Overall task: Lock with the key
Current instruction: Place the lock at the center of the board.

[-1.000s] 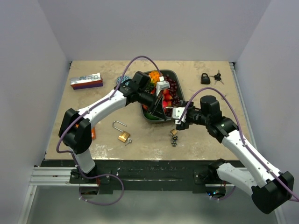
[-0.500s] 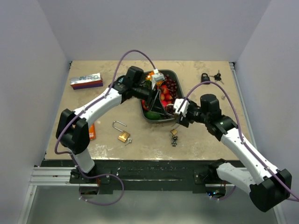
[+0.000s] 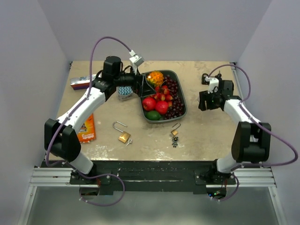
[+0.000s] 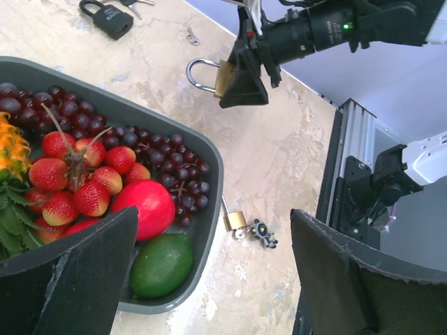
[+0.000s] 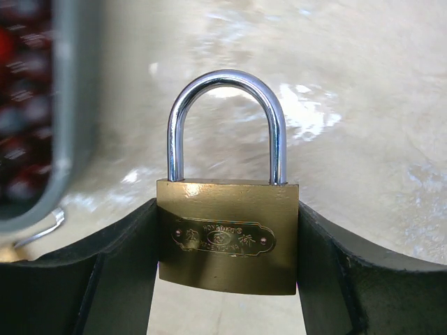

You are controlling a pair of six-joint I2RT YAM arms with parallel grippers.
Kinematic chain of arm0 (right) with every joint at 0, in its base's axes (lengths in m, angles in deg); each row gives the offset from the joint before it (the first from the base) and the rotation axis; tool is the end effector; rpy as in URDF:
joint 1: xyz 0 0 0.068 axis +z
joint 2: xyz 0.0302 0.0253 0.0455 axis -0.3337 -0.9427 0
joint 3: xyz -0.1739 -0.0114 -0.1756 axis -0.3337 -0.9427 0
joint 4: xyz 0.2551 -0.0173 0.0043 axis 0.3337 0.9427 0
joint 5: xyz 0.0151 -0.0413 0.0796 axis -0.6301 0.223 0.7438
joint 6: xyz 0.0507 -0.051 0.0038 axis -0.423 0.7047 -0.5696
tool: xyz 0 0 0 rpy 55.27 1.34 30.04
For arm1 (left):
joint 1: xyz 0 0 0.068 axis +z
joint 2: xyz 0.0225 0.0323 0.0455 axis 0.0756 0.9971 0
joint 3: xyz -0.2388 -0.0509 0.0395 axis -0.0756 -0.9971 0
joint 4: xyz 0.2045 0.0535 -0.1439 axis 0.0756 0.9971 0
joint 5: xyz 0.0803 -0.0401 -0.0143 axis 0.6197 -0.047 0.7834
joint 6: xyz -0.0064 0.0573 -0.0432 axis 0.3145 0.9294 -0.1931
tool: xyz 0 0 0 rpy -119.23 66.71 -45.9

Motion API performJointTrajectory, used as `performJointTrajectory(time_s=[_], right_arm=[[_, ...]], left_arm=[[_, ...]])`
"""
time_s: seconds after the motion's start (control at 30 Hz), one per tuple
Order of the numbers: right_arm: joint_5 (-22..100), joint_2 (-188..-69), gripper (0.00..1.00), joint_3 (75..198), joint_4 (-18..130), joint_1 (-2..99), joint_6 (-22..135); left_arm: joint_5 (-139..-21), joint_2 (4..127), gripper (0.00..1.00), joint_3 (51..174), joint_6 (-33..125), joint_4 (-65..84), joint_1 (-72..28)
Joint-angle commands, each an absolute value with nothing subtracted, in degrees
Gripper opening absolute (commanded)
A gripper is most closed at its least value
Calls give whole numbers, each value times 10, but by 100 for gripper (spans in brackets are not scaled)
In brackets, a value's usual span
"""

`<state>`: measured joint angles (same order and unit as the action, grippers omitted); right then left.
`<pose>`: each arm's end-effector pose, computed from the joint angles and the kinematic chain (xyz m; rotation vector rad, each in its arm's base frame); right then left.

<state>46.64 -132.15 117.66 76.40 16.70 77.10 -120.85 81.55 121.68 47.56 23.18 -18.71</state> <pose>0.3235 -0.0002 0.1934 -0.3497 2.3684 0.1834 0.3279 -0.1883 0.3283 0.8041 1.8293 -1.2030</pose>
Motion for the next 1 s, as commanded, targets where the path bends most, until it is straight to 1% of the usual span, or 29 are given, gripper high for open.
performJointTrajectory(time_s=[0.0,0.13,0.33,0.6,0.7,0.73,0.83,0.87,0.93,0.97], right_arm=[[395,-1385,0,1233,662,150,707],[367,-1467,0,1274,639,133,693],[365,-1538,2,1326,616,119,678],[359,-1609,10,1384,608,119,667],[365,-1629,18,1406,624,119,663],[364,-1630,29,1408,628,120,661],[359,-1625,40,1398,627,119,657],[360,-1623,48,1391,627,120,656],[363,-1617,52,1385,629,120,656],[365,-1616,59,1380,630,120,654]], left_arm=[[-1189,798,94,1194,477,203,-181],[-1187,792,94,1186,483,208,-176],[-1182,772,95,1161,484,211,-168],[-1179,767,95,1145,484,216,-162],[-1179,772,95,1148,486,218,-161],[-1179,773,95,1151,487,221,-159],[-1173,774,98,1156,496,233,-157],[-1165,775,99,1157,499,237,-155],[-1162,775,99,1160,507,248,-153],[-1156,778,99,1161,511,254,-152]])
